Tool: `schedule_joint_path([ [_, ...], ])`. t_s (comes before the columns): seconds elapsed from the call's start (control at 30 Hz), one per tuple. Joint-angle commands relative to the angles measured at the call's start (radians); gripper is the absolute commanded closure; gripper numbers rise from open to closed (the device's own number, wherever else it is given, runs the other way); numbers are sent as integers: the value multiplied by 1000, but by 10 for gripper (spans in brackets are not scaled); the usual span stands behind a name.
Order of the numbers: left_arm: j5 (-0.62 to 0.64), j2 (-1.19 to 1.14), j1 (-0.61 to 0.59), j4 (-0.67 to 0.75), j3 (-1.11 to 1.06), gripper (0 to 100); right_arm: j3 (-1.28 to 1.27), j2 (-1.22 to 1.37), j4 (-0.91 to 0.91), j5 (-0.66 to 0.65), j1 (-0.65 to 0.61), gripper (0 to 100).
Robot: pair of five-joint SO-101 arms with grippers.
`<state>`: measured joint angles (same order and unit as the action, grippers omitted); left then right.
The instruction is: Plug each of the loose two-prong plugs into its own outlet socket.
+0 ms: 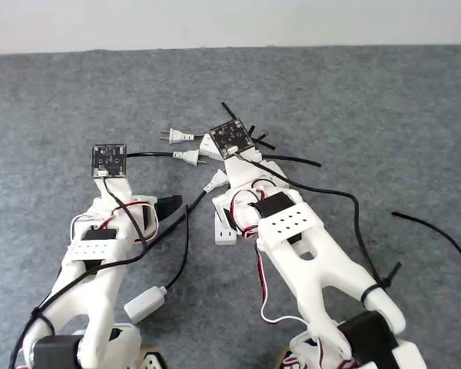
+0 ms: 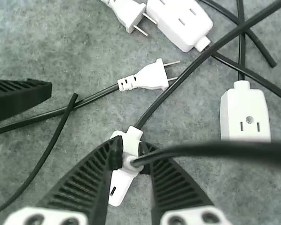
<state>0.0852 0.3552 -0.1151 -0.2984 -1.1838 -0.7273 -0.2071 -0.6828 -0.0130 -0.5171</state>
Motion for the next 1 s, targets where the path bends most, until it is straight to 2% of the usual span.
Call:
schedule_joint_path([
  [0.0, 9, 35, -6, 28, 13, 600, -51, 7, -54, -26, 7, 988],
  [0.47, 9, 35, -6, 28, 15, 600, -51, -113, -102, -43, -1, 990],
  [0.73, 9, 35, -6, 28, 15, 600, -23, -56, -93, -46, -39, 991],
  [0.97, 9, 35, -6, 28, 15, 600, 51, 107, -94, -64, -39, 991],
])
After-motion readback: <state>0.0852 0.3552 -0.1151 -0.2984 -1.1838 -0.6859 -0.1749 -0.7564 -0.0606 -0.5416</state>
